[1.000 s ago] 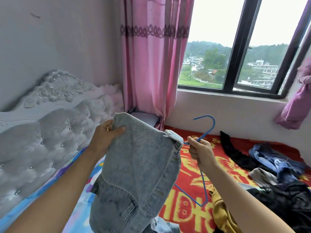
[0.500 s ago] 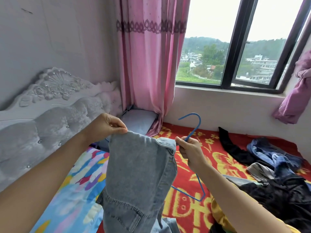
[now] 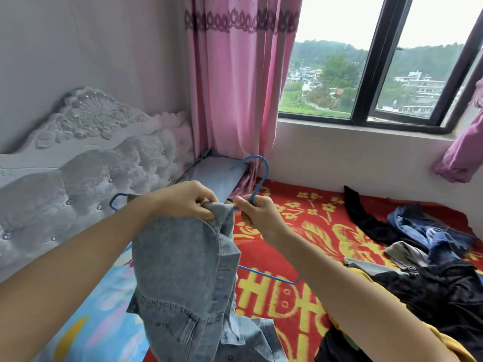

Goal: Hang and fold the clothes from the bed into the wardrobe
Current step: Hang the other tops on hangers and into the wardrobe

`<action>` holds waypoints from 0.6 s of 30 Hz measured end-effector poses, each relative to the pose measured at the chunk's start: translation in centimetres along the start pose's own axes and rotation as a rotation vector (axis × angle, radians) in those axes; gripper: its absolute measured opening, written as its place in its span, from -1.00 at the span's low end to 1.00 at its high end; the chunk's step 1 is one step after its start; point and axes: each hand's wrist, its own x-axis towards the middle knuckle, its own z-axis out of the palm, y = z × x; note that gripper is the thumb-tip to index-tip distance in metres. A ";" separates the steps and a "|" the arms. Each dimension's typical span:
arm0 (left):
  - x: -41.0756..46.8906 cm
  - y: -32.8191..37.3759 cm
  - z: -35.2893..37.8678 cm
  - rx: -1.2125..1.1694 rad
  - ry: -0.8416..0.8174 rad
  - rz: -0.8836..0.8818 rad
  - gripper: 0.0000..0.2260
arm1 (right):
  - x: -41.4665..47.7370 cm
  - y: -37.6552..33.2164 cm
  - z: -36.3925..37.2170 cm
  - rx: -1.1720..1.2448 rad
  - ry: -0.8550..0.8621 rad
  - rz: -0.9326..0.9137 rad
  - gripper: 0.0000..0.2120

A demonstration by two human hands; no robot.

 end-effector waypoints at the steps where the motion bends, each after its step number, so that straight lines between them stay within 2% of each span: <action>1: -0.3 -0.4 0.5 0.024 0.047 0.012 -0.87 | -0.1 -0.4 -0.5 -0.011 -0.071 0.061 -0.63; 3: -1.4 -1.1 0.4 0.013 0.157 0.019 -0.80 | 0.2 -1.3 -2.5 -0.092 -0.192 0.149 -0.57; 4: -2.1 -1.3 -0.1 -0.033 0.216 0.007 -0.80 | 0.5 -1.2 -4.3 -0.107 -0.193 0.167 -0.53; 5: -2.9 -1.7 -0.6 -0.073 0.278 0.000 -0.82 | 0.9 -0.5 -6.5 -0.086 -0.131 0.183 -0.51; 6: -3.7 -2.0 -1.3 -0.101 0.342 0.004 -0.75 | 1.0 0.6 -8.6 -0.023 -0.017 0.210 -0.52; 8: -5.0 -2.1 -2.6 -0.133 0.455 0.035 -0.47 | 1.0 4.0 -11.8 0.092 0.213 0.303 -0.62; 9: -5.4 -1.8 -3.1 -0.155 0.500 0.057 -0.42 | 0.7 6.0 -12.3 0.068 0.245 0.376 -0.70; 11: -5.5 -0.8 -4.0 -0.186 0.575 0.083 -0.39 | 0.0 10.1 -11.0 -0.106 0.150 0.492 -0.80; 13: -5.2 0.4 -4.5 -0.195 0.647 0.101 -0.38 | -0.8 12.9 -7.6 -0.216 -0.047 0.473 -0.75; 16: -4.6 1.6 -5.0 -0.206 0.758 0.135 -0.39 | -2.2 14.8 -2.3 -0.239 -0.398 0.273 -0.47; 17: -4.6 1.9 -5.2 -0.214 0.786 0.145 -0.39 | -2.4 15.6 -0.8 -0.280 -0.438 0.164 -0.37; 18: -4.6 2.1 -5.3 -0.227 0.814 0.153 -0.40 | -2.6 16.6 0.4 -0.367 -0.409 0.074 -0.32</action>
